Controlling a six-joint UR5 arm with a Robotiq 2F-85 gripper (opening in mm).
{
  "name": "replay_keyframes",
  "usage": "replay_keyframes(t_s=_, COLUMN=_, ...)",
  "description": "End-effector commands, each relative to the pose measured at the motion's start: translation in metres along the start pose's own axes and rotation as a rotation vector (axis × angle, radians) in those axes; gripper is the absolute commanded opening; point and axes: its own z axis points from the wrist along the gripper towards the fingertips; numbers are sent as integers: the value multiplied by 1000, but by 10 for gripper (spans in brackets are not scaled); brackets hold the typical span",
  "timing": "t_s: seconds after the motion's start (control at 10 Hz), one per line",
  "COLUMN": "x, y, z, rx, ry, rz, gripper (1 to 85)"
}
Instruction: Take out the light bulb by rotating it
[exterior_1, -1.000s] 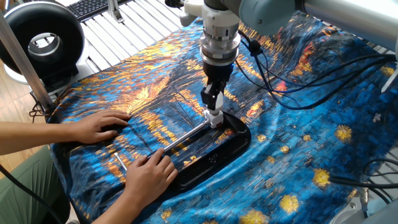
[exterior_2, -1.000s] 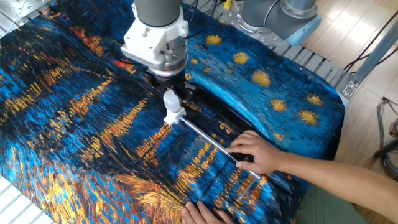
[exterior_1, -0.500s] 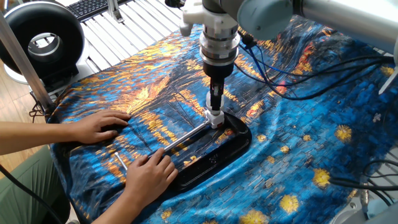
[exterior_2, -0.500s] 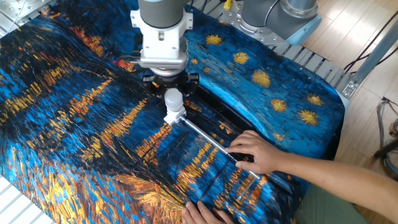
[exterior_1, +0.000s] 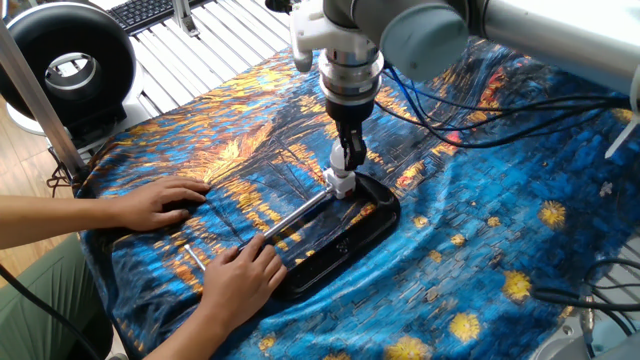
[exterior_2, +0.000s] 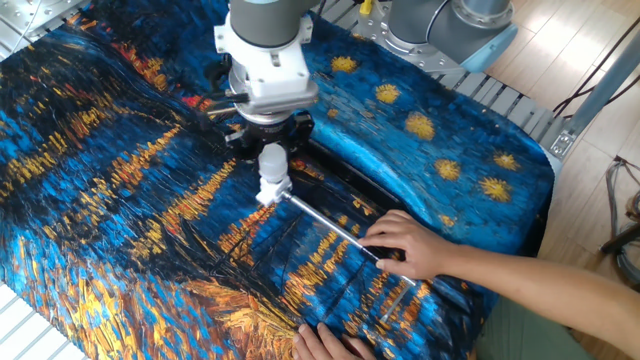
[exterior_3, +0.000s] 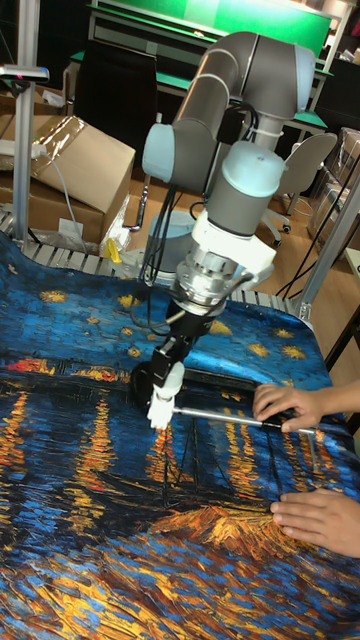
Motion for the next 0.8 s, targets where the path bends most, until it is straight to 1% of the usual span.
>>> replay_keyframes(t_s=0.0, x=-20, y=2, z=-3, rx=22, ry=-47, rz=-54, gripper=17)
replay_keyframes(t_s=0.1, x=-18, y=4, z=-2, rx=7, ry=-44, rz=-108, gripper=217)
replay_keyframes(t_s=0.2, x=-10, y=-4, z=1, rx=21, ry=-19, rz=-195, gripper=527)
replay_keyframes(t_s=0.3, x=0, y=-5, z=2, rx=12, ry=12, rz=-227, gripper=647)
replay_keyframes(t_s=0.4, x=2, y=-4, z=1, rx=6, ry=16, rz=-210, gripper=670)
replay_keyframes(t_s=0.5, x=9, y=0, z=0, rx=-11, ry=40, rz=-191, gripper=693)
replay_keyframes(t_s=0.6, x=13, y=4, z=-1, rx=-30, ry=47, rz=-162, gripper=713)
replay_keyframes(t_s=0.7, x=21, y=8, z=-2, rx=-60, ry=61, rz=-104, gripper=727)
